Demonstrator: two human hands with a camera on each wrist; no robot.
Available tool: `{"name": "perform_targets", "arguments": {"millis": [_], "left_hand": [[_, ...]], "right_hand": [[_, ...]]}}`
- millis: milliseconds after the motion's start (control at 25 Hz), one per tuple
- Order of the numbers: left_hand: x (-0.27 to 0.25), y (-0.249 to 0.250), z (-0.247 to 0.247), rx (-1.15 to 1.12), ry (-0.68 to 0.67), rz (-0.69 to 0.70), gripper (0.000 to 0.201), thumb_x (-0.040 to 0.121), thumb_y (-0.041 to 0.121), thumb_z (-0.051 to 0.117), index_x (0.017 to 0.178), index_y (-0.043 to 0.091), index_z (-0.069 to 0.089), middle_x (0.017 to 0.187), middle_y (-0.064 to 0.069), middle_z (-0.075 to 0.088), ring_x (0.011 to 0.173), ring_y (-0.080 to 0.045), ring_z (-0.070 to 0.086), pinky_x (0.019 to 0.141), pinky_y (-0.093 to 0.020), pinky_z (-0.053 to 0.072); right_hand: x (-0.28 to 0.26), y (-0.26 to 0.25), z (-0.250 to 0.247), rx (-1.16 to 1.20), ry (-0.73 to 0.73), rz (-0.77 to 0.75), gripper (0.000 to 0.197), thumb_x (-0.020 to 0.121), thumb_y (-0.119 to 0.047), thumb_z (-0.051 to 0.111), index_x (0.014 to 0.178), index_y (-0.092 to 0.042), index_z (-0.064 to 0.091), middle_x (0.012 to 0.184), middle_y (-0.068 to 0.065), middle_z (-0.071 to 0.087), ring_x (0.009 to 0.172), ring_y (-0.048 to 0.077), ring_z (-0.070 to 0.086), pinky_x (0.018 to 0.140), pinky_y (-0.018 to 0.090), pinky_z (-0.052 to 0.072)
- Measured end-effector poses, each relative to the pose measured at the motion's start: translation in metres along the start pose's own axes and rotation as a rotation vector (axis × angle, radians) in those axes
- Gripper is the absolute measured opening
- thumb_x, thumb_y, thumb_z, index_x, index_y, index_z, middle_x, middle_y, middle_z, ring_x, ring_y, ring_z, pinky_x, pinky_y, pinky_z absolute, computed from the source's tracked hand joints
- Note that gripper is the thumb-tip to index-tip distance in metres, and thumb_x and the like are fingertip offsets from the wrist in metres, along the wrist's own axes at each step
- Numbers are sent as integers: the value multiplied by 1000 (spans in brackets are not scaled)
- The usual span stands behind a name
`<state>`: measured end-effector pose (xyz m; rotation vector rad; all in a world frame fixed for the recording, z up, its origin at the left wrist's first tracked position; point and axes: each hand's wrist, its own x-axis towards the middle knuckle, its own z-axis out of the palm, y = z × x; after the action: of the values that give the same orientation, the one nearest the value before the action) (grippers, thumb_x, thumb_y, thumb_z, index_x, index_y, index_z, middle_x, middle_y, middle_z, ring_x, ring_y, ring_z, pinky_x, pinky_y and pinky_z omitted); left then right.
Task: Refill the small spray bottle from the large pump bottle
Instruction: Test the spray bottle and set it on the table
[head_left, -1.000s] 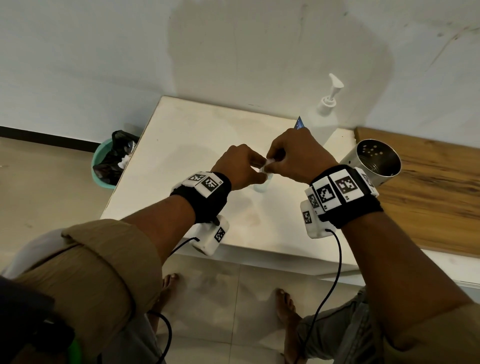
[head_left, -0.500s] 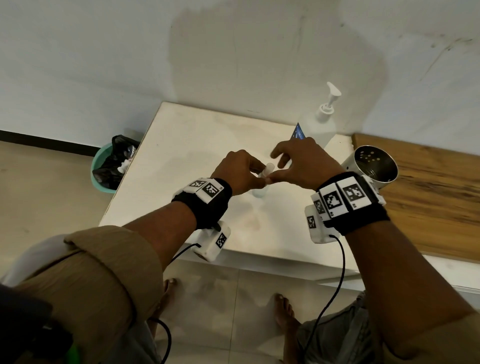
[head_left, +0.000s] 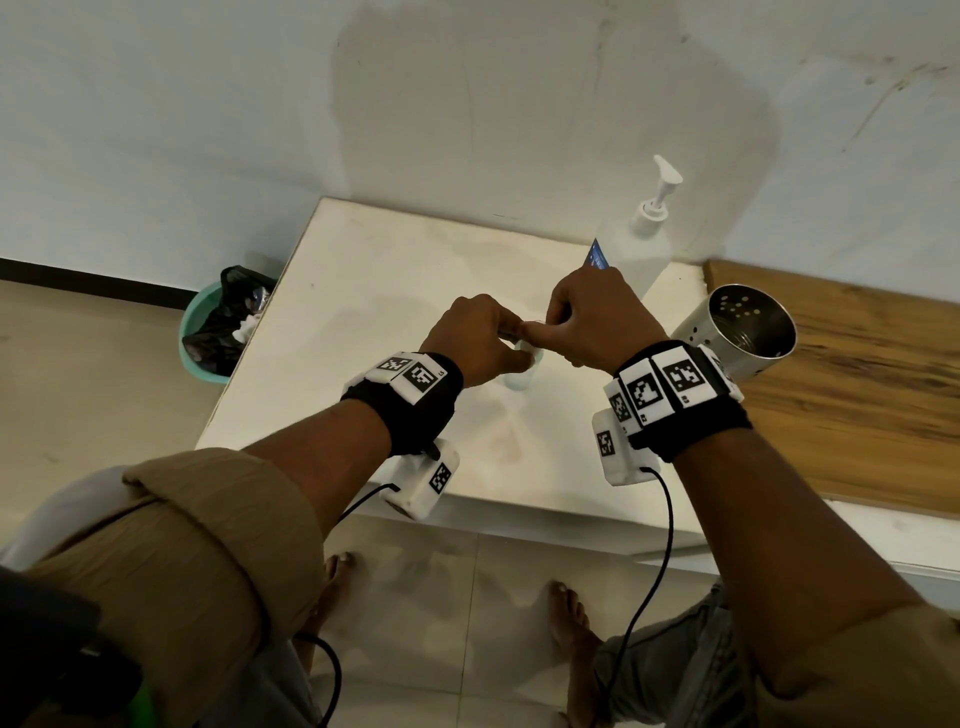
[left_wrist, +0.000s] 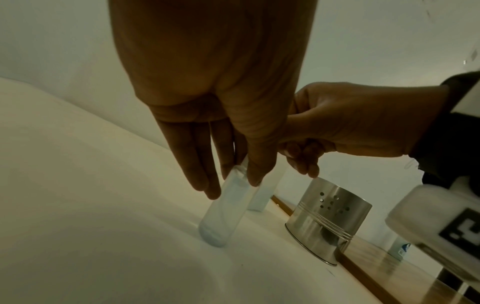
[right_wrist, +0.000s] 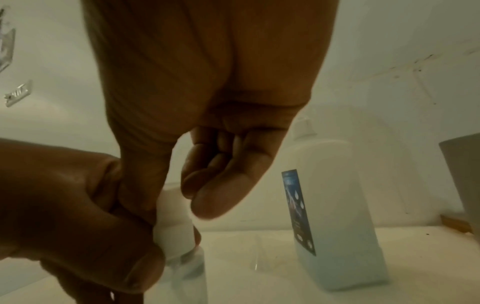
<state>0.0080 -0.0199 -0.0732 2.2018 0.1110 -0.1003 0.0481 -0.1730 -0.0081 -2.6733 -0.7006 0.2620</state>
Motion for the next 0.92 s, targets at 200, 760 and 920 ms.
{"name": "perform_targets", "arguments": {"millis": [200, 760, 920], "left_hand": [[3, -2, 0, 8, -18, -3, 28, 65, 39, 79, 90, 28, 79, 88, 6, 77, 87, -11, 71, 82, -34, 57], [6, -6, 3, 24, 14, -29, 26, 65, 34, 83, 88, 25, 77, 87, 11, 75, 90, -8, 70, 85, -34, 56], [5, -5, 3, 56, 10, -5, 17, 65, 39, 80, 78, 29, 73, 85, 9, 75, 90, -12, 70, 80, -31, 55]], "right_hand": [[-1, -2, 3, -195, 5, 45, 44, 80, -58, 66, 58, -22, 54, 63, -9, 57, 63, 14, 56, 63, 29, 43], [8, 2, 9, -90, 80, 68, 38, 75, -49, 73, 65, -15, 62, 65, -5, 61, 70, 17, 62, 63, 32, 51], [6, 6, 1, -97, 35, 85, 44, 70, -64, 74, 73, -21, 64, 70, -12, 58, 72, 11, 58, 66, 30, 47]]}}
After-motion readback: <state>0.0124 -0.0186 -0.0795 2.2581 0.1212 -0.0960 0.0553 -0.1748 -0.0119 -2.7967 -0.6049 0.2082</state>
